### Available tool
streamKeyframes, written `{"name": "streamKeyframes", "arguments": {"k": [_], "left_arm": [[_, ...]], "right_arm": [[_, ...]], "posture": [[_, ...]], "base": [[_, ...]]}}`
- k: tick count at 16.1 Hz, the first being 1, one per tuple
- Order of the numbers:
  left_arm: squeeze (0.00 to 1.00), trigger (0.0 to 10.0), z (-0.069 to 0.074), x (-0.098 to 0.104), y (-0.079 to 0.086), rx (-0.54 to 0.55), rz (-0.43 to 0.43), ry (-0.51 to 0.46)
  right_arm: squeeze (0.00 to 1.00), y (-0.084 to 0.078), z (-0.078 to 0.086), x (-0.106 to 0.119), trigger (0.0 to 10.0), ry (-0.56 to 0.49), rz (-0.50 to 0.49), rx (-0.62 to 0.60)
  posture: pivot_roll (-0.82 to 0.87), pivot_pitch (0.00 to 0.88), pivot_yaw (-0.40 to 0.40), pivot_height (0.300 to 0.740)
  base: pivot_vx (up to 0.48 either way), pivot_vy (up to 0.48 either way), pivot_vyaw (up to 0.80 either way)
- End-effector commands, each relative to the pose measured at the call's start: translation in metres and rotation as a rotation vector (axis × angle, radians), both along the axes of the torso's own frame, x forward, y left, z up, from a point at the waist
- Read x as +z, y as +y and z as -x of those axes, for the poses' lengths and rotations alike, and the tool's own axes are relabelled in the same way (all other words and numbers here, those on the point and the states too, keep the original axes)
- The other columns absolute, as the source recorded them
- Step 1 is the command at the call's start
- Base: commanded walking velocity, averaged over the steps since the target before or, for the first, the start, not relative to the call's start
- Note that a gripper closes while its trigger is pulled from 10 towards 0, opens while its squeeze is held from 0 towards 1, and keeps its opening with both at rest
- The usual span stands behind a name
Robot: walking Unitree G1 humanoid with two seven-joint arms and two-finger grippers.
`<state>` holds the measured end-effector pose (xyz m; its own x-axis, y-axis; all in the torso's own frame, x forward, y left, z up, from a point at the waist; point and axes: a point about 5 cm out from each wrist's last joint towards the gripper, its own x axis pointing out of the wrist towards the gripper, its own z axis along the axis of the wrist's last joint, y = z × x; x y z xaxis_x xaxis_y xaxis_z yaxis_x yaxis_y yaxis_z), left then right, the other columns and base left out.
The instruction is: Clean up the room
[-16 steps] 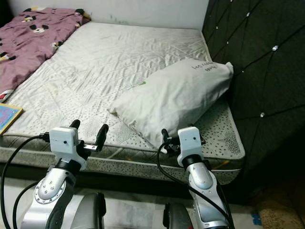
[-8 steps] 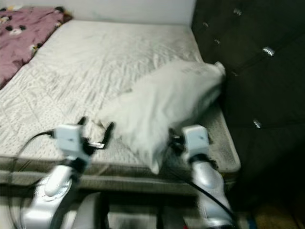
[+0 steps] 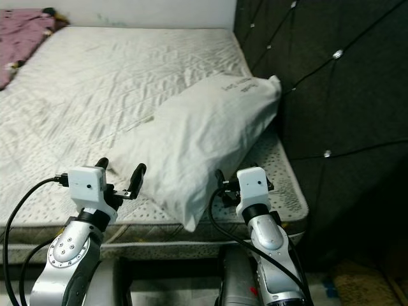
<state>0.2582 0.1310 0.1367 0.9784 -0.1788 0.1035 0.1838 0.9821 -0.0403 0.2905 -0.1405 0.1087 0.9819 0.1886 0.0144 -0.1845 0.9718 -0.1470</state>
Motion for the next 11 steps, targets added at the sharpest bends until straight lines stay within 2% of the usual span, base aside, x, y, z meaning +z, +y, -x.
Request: {"name": "streamKeyframes", "arguments": {"k": [1,5,8,9,11], "left_arm": [[0.00,10.0,0.000,-0.001,0.000,0.008,-0.008,0.004],[0.00,10.0,0.001,-0.001,0.000,0.000,-0.018,0.010],[0.00,10.0,0.001,-0.004,-0.001,-0.024,-0.028,0.021],[0.00,10.0,0.002,-0.003,0.005,0.035,-0.076,0.005],[0.00,10.0,0.002,-0.004,0.016,0.109,-0.098,0.006]], "right_arm": [[0.00,-0.001,-0.001,0.001,10.0,0.000,0.000,0.010],[0.00,0.000,-0.007,0.001,10.0,0.046,-0.011,0.078],[0.00,-0.010,-0.016,0.009,10.0,0.063,-0.022,0.120],[0.00,-0.018,-0.018,0.015,10.0,0.076,-0.043,0.169],[0.00,-0.023,-0.012,0.015,10.0,0.108,-0.054,0.272]], "posture": [[0.00,0.105,-0.009,0.508],[0.00,0.103,-0.007,0.498],[0.00,0.096,-0.007,0.498],[0.00,0.092,-0.007,0.498],[0.00,0.079,-0.002,0.498]], "base": [[0.000,0.000,0.00],[0.000,0.000,0.00],[0.000,0.000,0.00],[0.000,0.000,0.00],[0.000,0.000,0.00]]}}
